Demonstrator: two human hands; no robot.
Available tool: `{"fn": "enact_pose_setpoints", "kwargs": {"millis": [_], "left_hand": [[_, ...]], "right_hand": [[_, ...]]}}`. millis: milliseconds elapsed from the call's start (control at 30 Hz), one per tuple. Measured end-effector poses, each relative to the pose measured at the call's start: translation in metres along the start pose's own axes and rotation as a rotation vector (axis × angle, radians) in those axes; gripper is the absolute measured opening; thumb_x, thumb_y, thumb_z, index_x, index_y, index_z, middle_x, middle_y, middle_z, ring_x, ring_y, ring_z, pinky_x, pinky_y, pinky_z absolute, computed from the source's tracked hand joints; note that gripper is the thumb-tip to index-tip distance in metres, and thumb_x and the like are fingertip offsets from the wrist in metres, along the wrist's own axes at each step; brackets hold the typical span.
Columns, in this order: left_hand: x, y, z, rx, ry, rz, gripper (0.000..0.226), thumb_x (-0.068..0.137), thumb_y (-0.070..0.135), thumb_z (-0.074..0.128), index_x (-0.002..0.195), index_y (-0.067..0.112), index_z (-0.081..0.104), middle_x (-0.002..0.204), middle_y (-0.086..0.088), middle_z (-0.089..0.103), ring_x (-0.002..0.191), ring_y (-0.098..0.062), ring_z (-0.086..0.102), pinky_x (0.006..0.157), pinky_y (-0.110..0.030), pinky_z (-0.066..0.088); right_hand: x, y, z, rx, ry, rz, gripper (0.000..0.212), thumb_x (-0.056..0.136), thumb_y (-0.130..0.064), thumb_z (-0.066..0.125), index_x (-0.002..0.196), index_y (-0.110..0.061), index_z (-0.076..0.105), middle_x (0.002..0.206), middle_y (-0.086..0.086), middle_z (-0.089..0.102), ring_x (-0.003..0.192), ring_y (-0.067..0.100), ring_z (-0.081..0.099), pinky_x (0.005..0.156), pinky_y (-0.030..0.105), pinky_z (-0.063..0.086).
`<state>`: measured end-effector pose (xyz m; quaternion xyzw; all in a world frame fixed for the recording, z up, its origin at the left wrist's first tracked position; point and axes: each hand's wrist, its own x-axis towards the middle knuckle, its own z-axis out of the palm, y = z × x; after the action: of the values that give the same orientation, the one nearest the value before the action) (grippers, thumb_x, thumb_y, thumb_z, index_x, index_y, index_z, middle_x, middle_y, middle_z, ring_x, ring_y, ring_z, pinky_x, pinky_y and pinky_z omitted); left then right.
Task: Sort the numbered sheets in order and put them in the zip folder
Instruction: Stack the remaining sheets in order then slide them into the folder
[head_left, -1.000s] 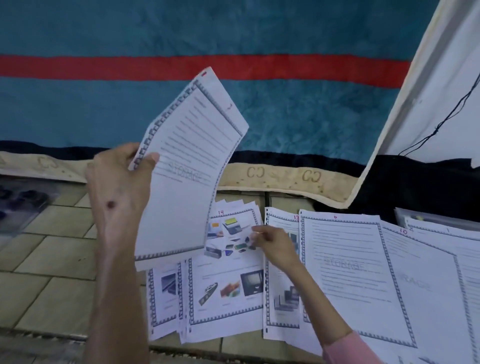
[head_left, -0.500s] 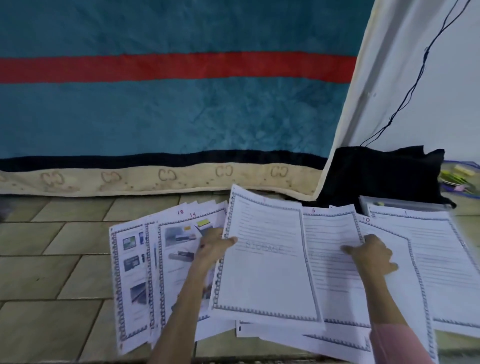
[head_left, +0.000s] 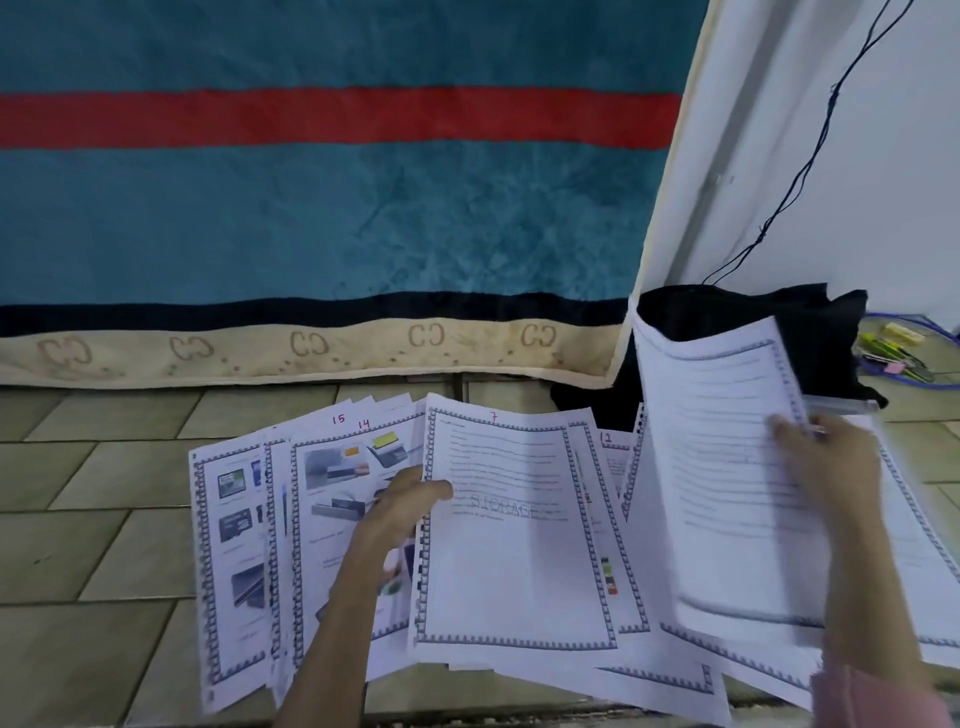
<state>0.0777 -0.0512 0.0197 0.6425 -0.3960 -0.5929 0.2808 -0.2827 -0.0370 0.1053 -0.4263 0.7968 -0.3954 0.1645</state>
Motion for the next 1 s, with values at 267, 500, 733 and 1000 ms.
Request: {"fn": "enact_pose_setpoints", "kwargs": {"millis": [267,500,733,1000], "left_hand": [[-0.014,0.023,0.044,-0.277,-0.317,0.053,0.030,0.091,-0.004,0.048,0.112,0.011,0.063,0.100,-0.011,0.070,0.081,-0.022,0.068,0.066,-0.029,0.057],[-0.006,0.017,0.050,-0.086,0.010,0.130,0.023,0.095,0.028,0.052,0.113,0.015,0.059,0.116,-0.006,0.064,0.095,-0.016,0.061,0.077,-0.024,0.049],[0.004,0.003,0.045,0.290,0.271,0.052,0.045,0.087,0.021,0.060,0.127,0.009,0.046,0.119,-0.008,0.058,0.101,-0.022,0.058,0.087,-0.028,0.048],[-0.003,0.012,0.074,0.383,0.135,0.062,0.014,0.089,0.025,0.062,0.089,0.012,0.057,0.097,-0.001,0.059,0.097,-0.016,0.052,0.079,-0.021,0.039]], "right_hand": [[-0.034,0.029,0.081,0.305,-0.625,0.327,0.080,0.078,-0.056,0.066,0.138,-0.008,0.041,0.140,0.003,0.045,0.131,0.024,0.041,0.102,0.045,0.034],[-0.009,0.040,0.063,0.188,-0.207,0.290,0.052,0.083,-0.016,0.069,0.128,0.000,0.048,0.116,0.018,0.062,0.093,0.030,0.060,0.075,0.034,0.049],[0.001,0.062,0.050,-0.167,-0.055,0.225,0.030,0.086,-0.007,0.063,0.105,0.014,0.057,0.112,0.035,0.059,0.107,0.049,0.052,0.092,0.047,0.040],[0.003,0.062,0.043,0.069,-0.102,0.343,0.038,0.089,-0.014,0.062,0.117,0.011,0.056,0.123,0.030,0.057,0.113,0.042,0.054,0.100,0.047,0.043]]}}
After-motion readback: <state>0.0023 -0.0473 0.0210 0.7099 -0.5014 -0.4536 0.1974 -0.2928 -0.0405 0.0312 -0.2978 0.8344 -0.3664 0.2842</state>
